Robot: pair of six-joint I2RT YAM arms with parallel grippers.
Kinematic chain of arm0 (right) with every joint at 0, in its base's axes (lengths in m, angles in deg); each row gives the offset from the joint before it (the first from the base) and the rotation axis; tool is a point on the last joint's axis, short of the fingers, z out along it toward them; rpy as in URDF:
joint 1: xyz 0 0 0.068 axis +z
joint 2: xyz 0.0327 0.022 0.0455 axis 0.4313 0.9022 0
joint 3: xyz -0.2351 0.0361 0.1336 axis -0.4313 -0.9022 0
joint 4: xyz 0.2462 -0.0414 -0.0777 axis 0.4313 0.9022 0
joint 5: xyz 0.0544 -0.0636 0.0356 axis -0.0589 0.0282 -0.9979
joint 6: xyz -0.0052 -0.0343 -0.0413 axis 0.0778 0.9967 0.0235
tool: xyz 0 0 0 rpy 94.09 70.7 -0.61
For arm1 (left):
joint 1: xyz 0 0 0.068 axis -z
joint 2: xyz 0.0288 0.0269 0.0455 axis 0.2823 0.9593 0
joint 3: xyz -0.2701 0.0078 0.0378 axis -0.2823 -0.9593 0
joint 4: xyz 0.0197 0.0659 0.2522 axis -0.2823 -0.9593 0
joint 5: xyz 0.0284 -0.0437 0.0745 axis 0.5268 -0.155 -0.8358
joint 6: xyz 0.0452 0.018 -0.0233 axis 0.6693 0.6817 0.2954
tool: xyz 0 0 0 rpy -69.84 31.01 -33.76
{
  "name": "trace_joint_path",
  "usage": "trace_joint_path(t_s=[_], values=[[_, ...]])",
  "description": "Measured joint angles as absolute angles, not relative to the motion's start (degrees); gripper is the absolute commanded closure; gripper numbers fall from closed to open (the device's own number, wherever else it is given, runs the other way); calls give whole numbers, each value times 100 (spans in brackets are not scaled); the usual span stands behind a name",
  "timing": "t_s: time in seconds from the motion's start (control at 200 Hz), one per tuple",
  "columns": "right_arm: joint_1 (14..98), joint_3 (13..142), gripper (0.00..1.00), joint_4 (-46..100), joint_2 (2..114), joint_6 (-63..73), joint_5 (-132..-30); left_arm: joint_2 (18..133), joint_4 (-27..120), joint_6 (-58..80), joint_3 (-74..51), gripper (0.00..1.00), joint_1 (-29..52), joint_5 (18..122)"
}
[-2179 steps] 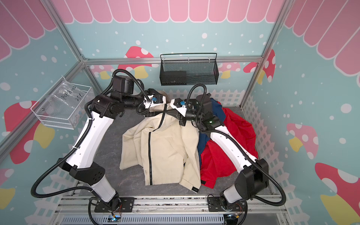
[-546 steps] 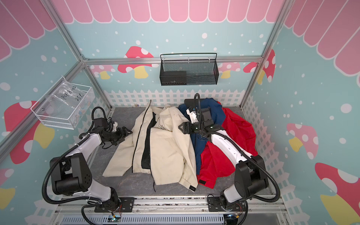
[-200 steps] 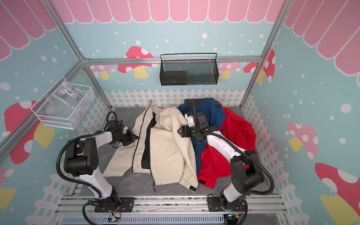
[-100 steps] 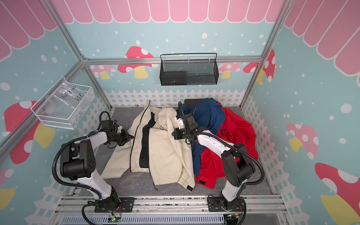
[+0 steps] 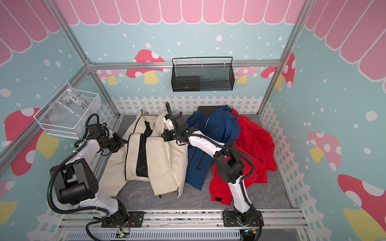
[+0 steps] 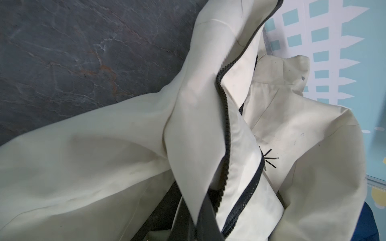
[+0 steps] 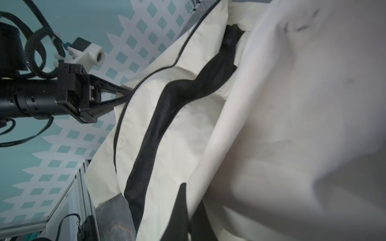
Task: Unzip the jacket
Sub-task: Move the jacket to the center of the board.
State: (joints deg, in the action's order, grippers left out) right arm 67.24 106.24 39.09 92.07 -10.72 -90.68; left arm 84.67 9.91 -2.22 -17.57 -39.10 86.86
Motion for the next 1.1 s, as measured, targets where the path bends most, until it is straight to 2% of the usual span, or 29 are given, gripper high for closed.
trace_joint_path(t_s=[0.205,0.47,1.101], values=[[6779,11393,100,3613,9651,-1317,-8842,8546,832,-329,-1558,100,-3901,8520],[6765,13387,100,3732,10825,-1391,-8722,8754,744,-486,-1217,100,-3866,8441],[6765,13430,100,3756,10910,-1046,-8517,8911,497,-595,-865,100,-3813,8437]])
